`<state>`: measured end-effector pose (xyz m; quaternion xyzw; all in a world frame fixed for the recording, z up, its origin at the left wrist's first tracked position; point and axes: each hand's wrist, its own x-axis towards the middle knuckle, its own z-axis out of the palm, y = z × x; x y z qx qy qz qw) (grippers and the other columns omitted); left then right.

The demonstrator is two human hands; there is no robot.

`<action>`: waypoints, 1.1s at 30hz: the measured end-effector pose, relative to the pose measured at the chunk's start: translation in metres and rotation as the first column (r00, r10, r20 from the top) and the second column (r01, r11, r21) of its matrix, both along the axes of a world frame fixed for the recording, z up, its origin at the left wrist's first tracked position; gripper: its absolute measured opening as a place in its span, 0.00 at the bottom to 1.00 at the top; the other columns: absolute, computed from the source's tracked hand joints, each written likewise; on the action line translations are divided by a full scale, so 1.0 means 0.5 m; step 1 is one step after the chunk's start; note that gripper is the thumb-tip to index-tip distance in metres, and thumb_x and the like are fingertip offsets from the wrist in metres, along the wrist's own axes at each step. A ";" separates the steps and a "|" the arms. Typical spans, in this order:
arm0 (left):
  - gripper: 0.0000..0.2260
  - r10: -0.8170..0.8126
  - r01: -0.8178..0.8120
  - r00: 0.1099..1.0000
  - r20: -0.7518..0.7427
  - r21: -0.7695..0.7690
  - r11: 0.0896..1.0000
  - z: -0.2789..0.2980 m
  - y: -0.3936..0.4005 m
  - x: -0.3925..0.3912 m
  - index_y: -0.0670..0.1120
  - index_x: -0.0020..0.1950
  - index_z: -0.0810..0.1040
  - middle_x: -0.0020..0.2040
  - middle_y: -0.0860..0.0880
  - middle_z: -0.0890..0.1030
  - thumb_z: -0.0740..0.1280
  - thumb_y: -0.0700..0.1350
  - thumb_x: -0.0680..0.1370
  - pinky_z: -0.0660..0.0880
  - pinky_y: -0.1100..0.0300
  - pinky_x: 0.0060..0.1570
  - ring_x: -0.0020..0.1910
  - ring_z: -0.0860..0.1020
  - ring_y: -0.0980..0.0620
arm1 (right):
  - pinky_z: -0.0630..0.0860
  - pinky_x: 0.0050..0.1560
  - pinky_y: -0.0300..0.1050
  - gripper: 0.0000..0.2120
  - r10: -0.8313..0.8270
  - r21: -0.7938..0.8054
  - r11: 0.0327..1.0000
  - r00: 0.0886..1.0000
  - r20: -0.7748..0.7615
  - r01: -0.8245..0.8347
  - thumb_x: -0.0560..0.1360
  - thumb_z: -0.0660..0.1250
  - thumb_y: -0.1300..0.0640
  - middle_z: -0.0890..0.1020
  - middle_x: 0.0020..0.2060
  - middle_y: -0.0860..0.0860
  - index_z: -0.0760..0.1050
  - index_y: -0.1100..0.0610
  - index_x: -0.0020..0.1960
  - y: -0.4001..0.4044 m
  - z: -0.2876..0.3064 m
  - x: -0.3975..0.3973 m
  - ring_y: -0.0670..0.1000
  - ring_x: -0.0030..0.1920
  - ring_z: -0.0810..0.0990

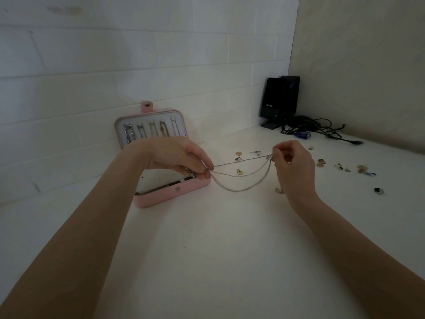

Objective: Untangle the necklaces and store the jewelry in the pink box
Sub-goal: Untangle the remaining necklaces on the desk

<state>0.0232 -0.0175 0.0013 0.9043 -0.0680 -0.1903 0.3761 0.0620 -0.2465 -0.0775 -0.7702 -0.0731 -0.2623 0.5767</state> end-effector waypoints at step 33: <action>0.06 0.563 -0.399 0.801 0.205 -0.518 0.756 -0.008 0.047 0.019 0.40 0.45 0.80 0.36 0.48 0.84 0.64 0.33 0.76 0.71 0.71 0.27 0.27 0.74 0.60 | 0.65 0.31 0.33 0.07 0.198 -0.590 0.768 0.969 -0.152 -0.249 0.73 0.63 0.62 0.77 0.29 0.47 0.80 0.60 0.41 0.001 -0.005 -0.001 0.43 0.28 0.70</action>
